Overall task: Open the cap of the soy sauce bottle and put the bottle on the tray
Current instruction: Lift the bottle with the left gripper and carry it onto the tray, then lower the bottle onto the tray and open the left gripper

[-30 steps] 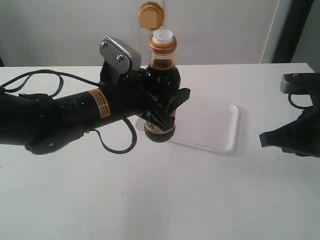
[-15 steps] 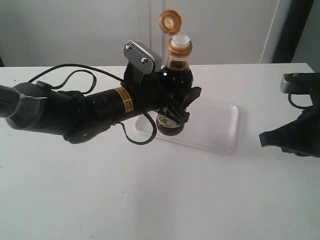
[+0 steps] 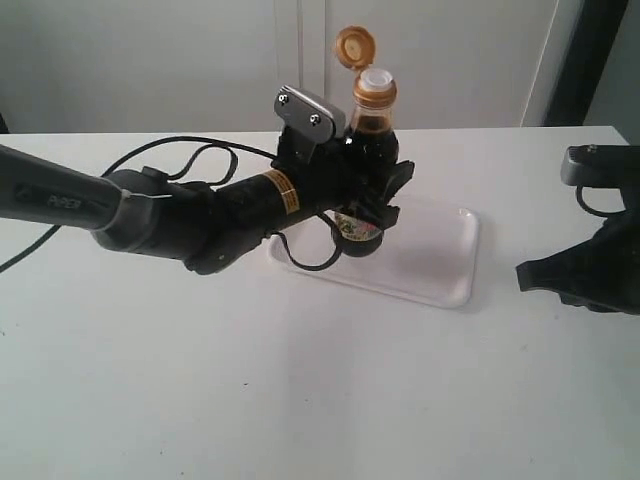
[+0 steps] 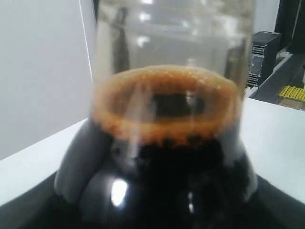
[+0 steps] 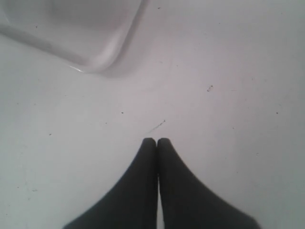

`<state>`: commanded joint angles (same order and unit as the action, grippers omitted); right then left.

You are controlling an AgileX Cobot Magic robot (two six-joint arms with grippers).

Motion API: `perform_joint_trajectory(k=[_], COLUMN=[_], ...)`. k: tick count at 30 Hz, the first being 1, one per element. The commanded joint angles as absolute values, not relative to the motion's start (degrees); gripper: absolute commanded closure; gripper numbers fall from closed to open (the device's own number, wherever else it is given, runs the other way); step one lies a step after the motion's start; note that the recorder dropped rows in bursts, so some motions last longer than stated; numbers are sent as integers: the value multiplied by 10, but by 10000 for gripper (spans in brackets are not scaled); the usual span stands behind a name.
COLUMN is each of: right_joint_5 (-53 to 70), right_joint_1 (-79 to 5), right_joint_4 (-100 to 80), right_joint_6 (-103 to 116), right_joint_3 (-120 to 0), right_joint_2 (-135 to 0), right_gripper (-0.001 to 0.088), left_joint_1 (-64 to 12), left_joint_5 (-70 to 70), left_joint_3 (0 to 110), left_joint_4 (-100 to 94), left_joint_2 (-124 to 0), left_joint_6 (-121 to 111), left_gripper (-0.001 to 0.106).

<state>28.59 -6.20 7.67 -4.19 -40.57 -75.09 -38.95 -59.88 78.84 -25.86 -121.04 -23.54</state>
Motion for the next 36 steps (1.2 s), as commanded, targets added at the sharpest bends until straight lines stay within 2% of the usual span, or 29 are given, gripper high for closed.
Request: perform_joint_trajectory(k=[8,15,16,19,26,29,36], right_joint_5=[286,284,284,283,285,284,284], right_joint_1=[-62,-62,-62,-62,-62,-62,-62], right_joint_4=[78,79,79,79,81,81,81], right_joint_6=[-42,-42,-42,-54,-53,-53,-53], right_joint_3=[-406,-406,-406,-406,-406,-406,-406], right_joint_2=[-751,-751,-751,-751,-751,-751,-751], right_gripper=[868,868,868,868,868,868,868], left_joint_1=[-389,-389,-389,-389,-389,-389,-389], left_joint_5=[-587,-572,-572,-574,-542,-522,-507], left_joint_3=[851,854,854,854,854,854,854], left_joint_4=[-240,-240,-240,-240,-240,-240,-253], left_joint_2=[-1269,-1286,-1286,-1286,-1286,-1286,-1286], left_joint_6=[-234,-231,-231,-231,-231,-241,-248], left_gripper=[1053,1050,1025,838,192,91,83])
